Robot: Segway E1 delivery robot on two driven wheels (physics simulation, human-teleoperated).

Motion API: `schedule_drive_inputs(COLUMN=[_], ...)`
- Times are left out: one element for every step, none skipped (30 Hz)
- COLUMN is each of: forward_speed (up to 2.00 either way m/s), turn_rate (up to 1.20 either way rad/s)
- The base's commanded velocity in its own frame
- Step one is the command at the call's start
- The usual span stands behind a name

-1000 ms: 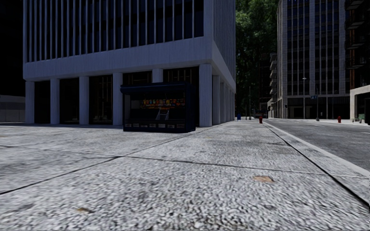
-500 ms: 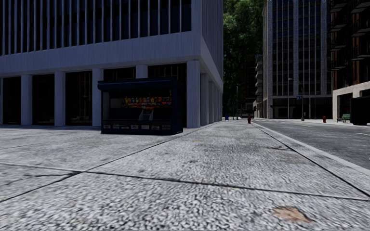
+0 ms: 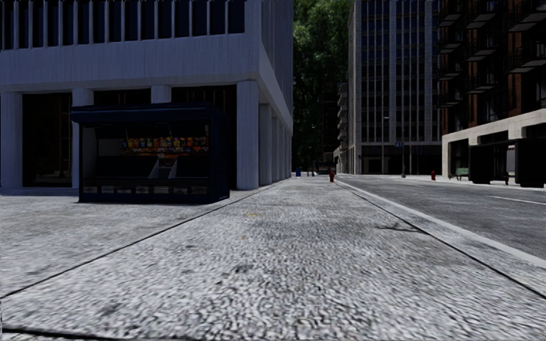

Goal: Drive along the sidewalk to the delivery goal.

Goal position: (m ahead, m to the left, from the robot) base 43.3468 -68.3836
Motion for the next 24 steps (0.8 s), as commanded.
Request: schedule_drive_inputs(forward_speed=[2.00, 2.00, 2.00, 2.00, 2.00, 2.00, 2.00, 2.00, 2.00, 2.00, 2.00, 2.00, 2.00, 2.00, 2.00, 2.00, 2.00, 2.00, 2.00, 2.00, 2.00, 2.00, 2.00, 2.00], turn_rate=[-0.45, -0.45, -0.45, -0.45, -0.45, -0.45, -0.45, -0.45, -0.45, -0.45, -0.45, -0.07, 0.00, 0.00, 0.00, 0.00, 0.00, 0.00, 0.00, 0.00, 0.00, 0.00, 0.00, 0.00])
